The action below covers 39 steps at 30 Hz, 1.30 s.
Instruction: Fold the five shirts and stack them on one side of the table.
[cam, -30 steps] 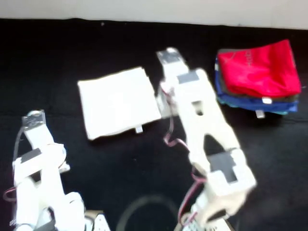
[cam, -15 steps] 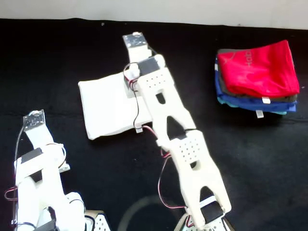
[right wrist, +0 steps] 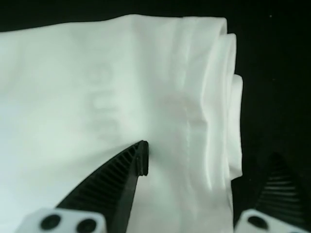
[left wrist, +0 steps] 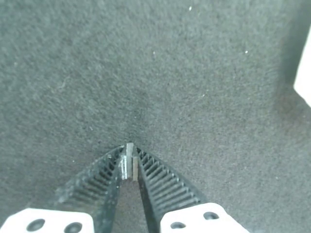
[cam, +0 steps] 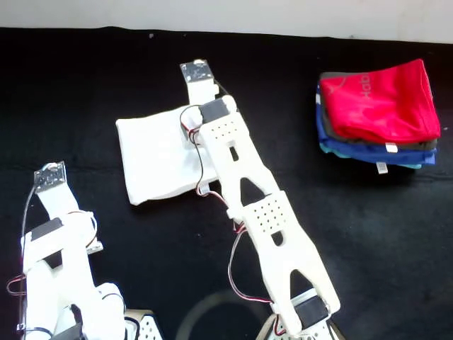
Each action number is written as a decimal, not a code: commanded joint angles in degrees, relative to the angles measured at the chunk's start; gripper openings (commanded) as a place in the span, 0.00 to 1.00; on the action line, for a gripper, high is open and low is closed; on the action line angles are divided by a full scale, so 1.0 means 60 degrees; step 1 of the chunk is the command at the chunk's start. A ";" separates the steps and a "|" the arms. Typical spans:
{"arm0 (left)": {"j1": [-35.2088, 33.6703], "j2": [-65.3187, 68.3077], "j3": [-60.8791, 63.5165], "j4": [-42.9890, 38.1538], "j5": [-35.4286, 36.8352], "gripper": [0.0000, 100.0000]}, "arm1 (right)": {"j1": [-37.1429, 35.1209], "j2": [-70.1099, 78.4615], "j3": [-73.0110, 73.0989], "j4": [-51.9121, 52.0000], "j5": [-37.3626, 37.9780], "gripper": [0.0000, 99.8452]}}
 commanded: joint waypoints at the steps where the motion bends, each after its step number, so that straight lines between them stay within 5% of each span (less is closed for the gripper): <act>1: -0.0037 -0.0110 0.0007 -0.0220 -0.0029 0.01 | -0.0066 -0.0066 -0.0344 0.0227 -0.0015 0.30; 7: -0.0037 -0.0110 0.0007 -0.0220 -0.0029 0.01 | -0.0037 -0.0081 0.0886 0.0271 -0.0015 0.00; 16: -0.0037 -0.0110 0.0007 -0.0220 -0.0029 0.01 | 0.0476 -0.0168 -0.0418 0.1473 0.0147 0.01; 23: -0.0037 -0.0110 0.0007 -0.0220 -0.0029 0.01 | 0.2073 -0.0168 -0.3597 0.2806 0.2271 0.01; 30: -0.0037 -0.0110 0.0007 -0.0220 -0.0029 0.01 | 0.4007 -0.1414 -0.3656 0.2821 0.3399 0.01; 39: -0.0037 -0.0110 0.0007 -0.0220 -0.0015 0.01 | 0.4681 -0.3861 -0.3641 0.2806 0.4923 0.01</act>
